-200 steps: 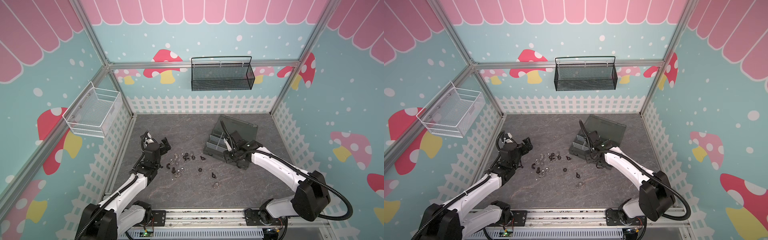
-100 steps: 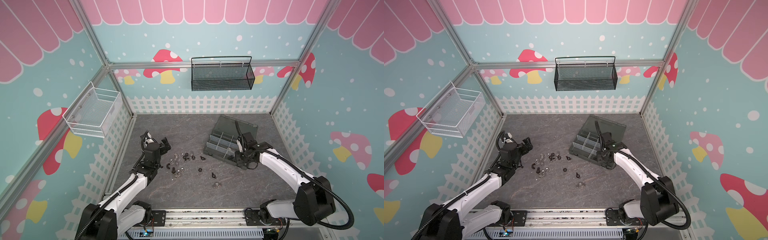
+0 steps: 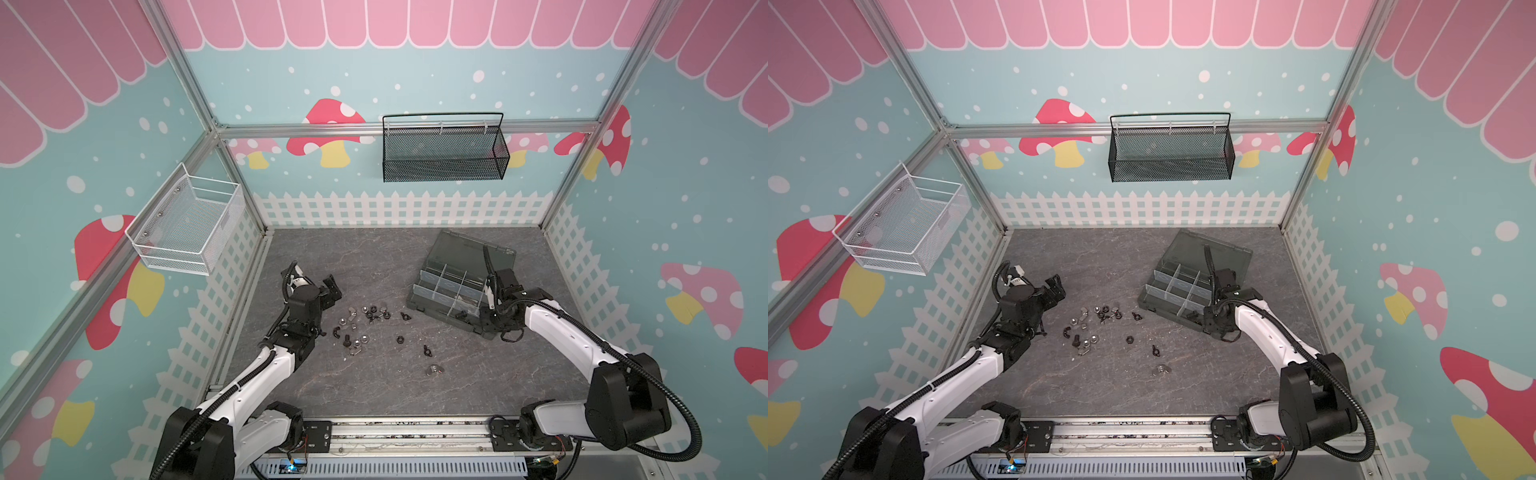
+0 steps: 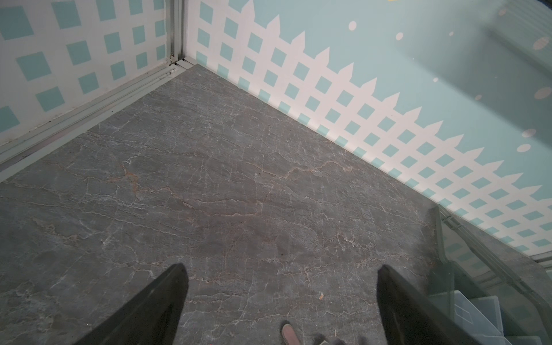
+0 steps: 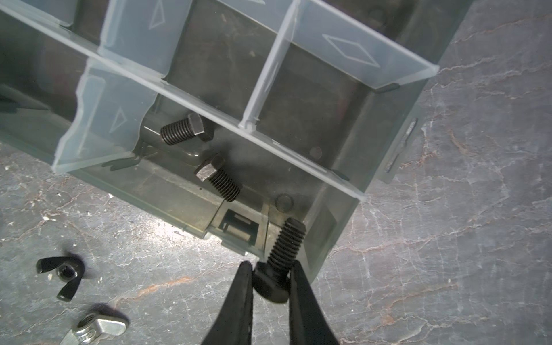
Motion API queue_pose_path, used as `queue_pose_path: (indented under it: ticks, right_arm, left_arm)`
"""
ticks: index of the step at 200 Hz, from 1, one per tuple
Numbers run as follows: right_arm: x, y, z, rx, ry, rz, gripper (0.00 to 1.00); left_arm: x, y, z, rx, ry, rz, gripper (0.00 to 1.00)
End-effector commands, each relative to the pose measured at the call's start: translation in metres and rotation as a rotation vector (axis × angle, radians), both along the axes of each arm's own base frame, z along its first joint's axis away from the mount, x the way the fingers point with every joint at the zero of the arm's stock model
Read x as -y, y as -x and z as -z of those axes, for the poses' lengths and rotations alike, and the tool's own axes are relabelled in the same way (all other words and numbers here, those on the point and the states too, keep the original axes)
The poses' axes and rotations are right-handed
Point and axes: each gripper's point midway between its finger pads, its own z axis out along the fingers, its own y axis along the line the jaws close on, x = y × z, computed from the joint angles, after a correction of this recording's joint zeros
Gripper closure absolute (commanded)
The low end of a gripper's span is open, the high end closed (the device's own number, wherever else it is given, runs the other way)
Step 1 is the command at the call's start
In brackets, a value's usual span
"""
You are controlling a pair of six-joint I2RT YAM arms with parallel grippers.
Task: Sort the screws and nuts into containers
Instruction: Place the screw into the container.
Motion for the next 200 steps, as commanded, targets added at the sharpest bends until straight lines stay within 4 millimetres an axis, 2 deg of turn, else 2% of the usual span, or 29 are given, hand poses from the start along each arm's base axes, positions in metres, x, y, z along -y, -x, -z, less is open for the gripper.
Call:
queue_pose_path:
  ticks: [1, 30, 61, 80, 107, 130, 171, 200]
  right_arm:
    - [0.002, -0.001, 0.0, 0.012, -0.009, 0.0, 0.98]
    - [0.004, -0.003, 0.003, 0.01, -0.005, 0.012, 0.86]
    - [0.008, -0.004, 0.003, 0.017, 0.008, 0.031, 0.66]
    - [0.01, -0.005, 0.0, 0.028, 0.011, 0.043, 0.6]
    - [0.01, -0.007, -0.006, 0.049, 0.008, 0.048, 0.58]
    - [0.005, -0.014, -0.022, 0.101, -0.023, 0.031, 0.58]
    - [-0.019, -0.031, -0.06, 0.24, -0.124, -0.032, 0.58]
    - [-0.046, -0.04, -0.072, 0.283, -0.138, -0.093, 0.58]
  left_arm:
    - [0.0, -0.004, -0.006, 0.01, 0.021, -0.015, 0.0]
    - [0.002, -0.005, -0.005, 0.007, 0.023, -0.011, 0.01]
    - [0.002, -0.004, -0.005, 0.004, 0.023, -0.01, 0.0]
    - [0.002, -0.004, -0.006, 0.007, 0.022, -0.011, 0.01]
    - [0.001, -0.004, -0.006, 0.007, 0.021, -0.011, 0.01]
    - [0.001, -0.004, -0.007, 0.004, 0.018, -0.01, 0.01]
    - [-0.001, -0.003, -0.01, 0.012, 0.02, -0.019, 0.01]
    - [0.0, -0.003, -0.012, 0.019, 0.028, -0.02, 0.0]
